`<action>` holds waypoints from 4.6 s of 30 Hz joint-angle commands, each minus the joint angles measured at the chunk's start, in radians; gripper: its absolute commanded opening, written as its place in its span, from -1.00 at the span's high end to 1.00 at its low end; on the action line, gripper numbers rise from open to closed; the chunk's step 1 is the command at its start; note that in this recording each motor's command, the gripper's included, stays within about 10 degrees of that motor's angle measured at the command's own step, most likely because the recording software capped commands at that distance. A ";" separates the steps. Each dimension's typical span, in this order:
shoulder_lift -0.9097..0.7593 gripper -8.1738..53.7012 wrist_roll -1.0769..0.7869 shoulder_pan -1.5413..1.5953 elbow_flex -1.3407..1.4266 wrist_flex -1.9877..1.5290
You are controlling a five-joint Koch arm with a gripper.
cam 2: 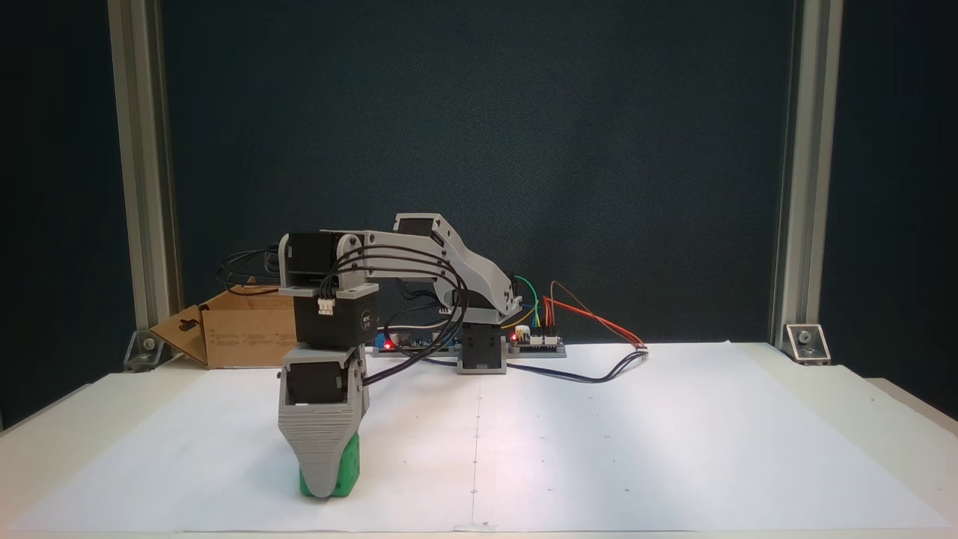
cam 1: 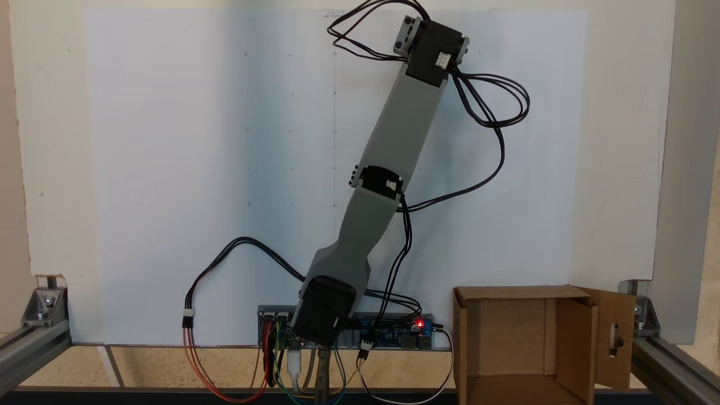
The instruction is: Grasp a green dice and put it in the bin.
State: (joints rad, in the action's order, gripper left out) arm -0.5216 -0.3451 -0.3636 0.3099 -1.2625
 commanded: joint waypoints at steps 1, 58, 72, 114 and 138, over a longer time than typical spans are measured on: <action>-0.021 0.36 0.063 0.011 -0.066 0.005; -0.661 0.36 -0.135 -1.505 0.575 0.046; -0.664 -0.57 -0.137 -1.497 0.641 0.109; -1.815 -0.76 0.342 0.465 1.833 0.983; -1.852 -0.64 0.337 0.281 2.347 2.018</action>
State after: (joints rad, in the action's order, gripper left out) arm -2.2596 0.0046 -0.0813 2.6799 0.6335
